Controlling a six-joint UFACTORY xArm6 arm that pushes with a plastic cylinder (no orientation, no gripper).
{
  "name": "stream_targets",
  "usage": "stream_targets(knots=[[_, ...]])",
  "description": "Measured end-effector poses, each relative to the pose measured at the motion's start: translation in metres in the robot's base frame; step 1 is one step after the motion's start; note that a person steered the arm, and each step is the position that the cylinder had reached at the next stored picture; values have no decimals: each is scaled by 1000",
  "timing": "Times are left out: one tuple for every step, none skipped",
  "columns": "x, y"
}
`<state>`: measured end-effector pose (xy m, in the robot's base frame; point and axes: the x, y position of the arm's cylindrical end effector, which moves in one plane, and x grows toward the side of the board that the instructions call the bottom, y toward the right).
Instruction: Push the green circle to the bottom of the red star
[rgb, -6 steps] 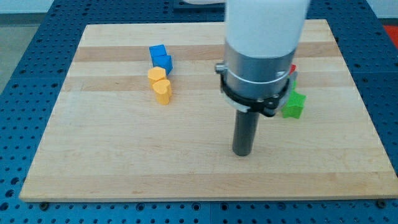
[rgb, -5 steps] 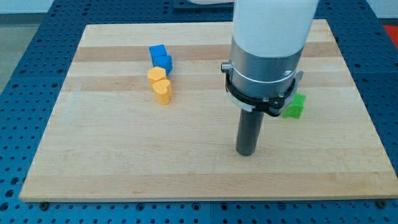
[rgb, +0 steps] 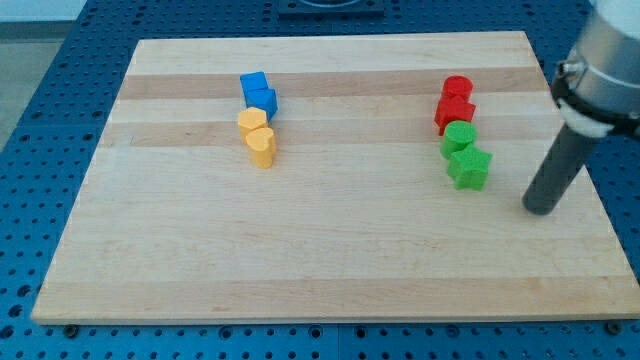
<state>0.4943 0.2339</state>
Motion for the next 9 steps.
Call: stream_targets(knots=[[-13, 3], [-16, 15], [-39, 37], [-45, 37], [-49, 37], [-71, 39], [-96, 38], [-98, 6], [-95, -36]])
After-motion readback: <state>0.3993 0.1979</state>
